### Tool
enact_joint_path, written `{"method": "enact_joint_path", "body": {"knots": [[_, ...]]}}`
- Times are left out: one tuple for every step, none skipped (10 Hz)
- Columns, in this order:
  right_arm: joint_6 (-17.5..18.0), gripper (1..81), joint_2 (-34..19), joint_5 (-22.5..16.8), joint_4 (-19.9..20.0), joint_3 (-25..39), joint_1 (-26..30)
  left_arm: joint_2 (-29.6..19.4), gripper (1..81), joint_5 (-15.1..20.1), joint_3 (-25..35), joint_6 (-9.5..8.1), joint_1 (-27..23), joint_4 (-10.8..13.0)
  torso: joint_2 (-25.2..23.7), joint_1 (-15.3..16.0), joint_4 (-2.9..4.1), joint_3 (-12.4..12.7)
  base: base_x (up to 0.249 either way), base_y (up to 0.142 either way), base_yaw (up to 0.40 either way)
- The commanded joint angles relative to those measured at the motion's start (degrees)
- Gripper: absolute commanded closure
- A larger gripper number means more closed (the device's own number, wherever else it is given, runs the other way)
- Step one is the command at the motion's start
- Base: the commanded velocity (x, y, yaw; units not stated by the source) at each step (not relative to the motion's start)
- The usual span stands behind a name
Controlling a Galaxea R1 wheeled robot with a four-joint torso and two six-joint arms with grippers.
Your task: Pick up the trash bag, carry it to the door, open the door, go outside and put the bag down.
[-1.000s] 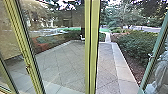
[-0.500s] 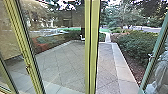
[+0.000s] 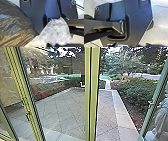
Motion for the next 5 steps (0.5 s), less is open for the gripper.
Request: {"method": "enact_joint_path", "body": {"knots": [[-0.06, 1.0, -0.07, -2.92, -0.72, -0.17, 2.30, 0.26, 81.1, 4.24, 0.09, 0.44, -2.92, 1.49, 0.00, 0.00, 0.00, 0.00, 0.000, 0.000, 0.000], [-0.15, 1.0, 0.10, -2.92, -0.82, -0.26, 2.39, 0.44, 81.1, 4.33, 0.17, 0.44, -2.92, 2.29, 0.00, -0.02, 0.00, 0.00, 0.000, 0.000, 0.000], [-0.15, 1.0, 0.19, -2.92, -0.90, -0.17, 2.39, 0.53, 81.1, 4.33, 0.17, 0.44, -2.84, 2.56, 0.00, -0.02, 0.00, 0.00, 0.000, 0.000, 0.000], [-0.15, 1.0, 0.28, -2.92, -1.43, -0.17, 2.22, 0.53, 81.1, 4.33, 0.17, 0.53, -2.92, 2.64, 0.00, -0.02, 0.00, 0.00, 0.000, 0.000, 0.000], [-0.15, 1.0, 0.28, -2.92, -1.61, -0.17, 2.22, 0.44, 81.1, 4.33, 0.17, 0.53, -2.92, 2.73, 0.00, -0.02, 0.00, 0.00, 0.000, 0.000, 0.000]]}}
